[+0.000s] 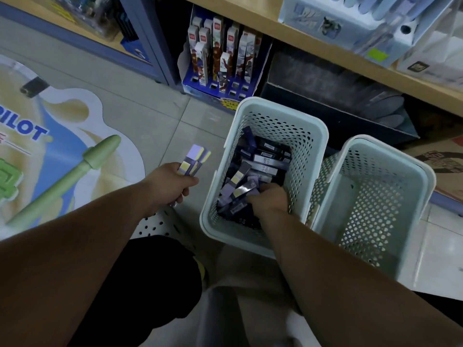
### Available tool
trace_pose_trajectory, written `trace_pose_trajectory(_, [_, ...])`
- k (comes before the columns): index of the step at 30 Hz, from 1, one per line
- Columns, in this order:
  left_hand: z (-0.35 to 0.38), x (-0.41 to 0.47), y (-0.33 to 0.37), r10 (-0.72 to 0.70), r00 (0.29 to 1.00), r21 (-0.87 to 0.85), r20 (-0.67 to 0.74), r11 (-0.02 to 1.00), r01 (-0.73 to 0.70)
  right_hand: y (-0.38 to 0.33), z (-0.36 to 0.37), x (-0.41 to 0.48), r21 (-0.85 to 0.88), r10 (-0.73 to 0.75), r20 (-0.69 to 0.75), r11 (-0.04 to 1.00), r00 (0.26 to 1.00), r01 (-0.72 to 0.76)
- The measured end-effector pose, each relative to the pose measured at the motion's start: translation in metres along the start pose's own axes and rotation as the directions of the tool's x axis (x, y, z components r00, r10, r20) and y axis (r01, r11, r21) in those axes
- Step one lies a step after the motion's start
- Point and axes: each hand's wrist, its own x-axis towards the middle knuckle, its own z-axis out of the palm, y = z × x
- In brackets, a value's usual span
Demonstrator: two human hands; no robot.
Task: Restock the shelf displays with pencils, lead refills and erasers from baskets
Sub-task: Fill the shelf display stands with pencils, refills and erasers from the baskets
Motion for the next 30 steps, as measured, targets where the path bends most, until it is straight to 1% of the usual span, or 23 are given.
trace_pose_trajectory(4, [0.001,0.001,0.000,0.012,1.000,0.009,0.000,1.000,-0.012,-0.002,0.002,0.001,-0.022,-0.009,0.057,1.000,0.998,0.010])
trace_pose_trajectory(7, [0.001,0.003,0.000,0.008,1.000,0.004,-0.003,1.000,-0.008,-0.001,0.004,0.000,0.021,-0.029,0.080,0.999,0.996,0.028])
trace_pose_trajectory(12, [0.004,0.002,0.000,0.001,1.000,-0.009,-0.006,1.000,-0.001,-0.001,0.009,0.003,0.087,-0.107,0.016,0.991,0.994,0.105])
trace_pose_trajectory(17, [0.005,0.001,-0.002,0.000,1.000,-0.013,-0.009,1.000,0.000,-0.013,0.016,0.010,0.125,-0.126,-0.043,0.984,0.991,0.130])
trace_pose_trajectory(20, [0.004,0.002,-0.003,-0.002,1.000,-0.013,-0.014,1.000,0.002,-0.025,0.020,0.011,0.209,-0.128,0.000,0.970,0.992,0.125])
trace_pose_trajectory(21, [0.003,0.002,-0.004,-0.003,1.000,-0.011,-0.016,1.000,0.003,-0.029,0.021,0.011,0.189,-0.164,0.027,0.969,0.986,0.156])
trace_pose_trajectory(23, [0.003,0.003,-0.004,-0.005,1.000,-0.004,-0.025,1.000,0.004,-0.035,0.023,0.009,0.086,-0.225,0.062,0.972,0.972,0.219])
trace_pose_trajectory(24, [0.003,0.003,-0.004,-0.005,1.000,-0.004,-0.028,1.000,0.005,-0.037,0.023,0.009,0.032,-0.228,0.065,0.973,0.971,0.226])
trace_pose_trajectory(26, [0.003,0.003,-0.003,-0.004,0.999,-0.015,-0.032,1.000,0.003,-0.039,0.025,0.012,-0.023,-0.201,0.070,0.979,0.977,0.203])
trace_pose_trajectory(28, [0.003,0.004,-0.002,-0.001,0.999,-0.029,-0.032,1.000,0.000,-0.040,0.026,0.014,-0.040,-0.174,0.098,0.983,0.980,0.178])
trace_pose_trajectory(30, [0.004,0.004,-0.002,0.003,0.999,-0.032,-0.033,0.999,-0.004,-0.041,0.028,0.014,-0.041,-0.188,0.119,0.980,0.975,0.194])
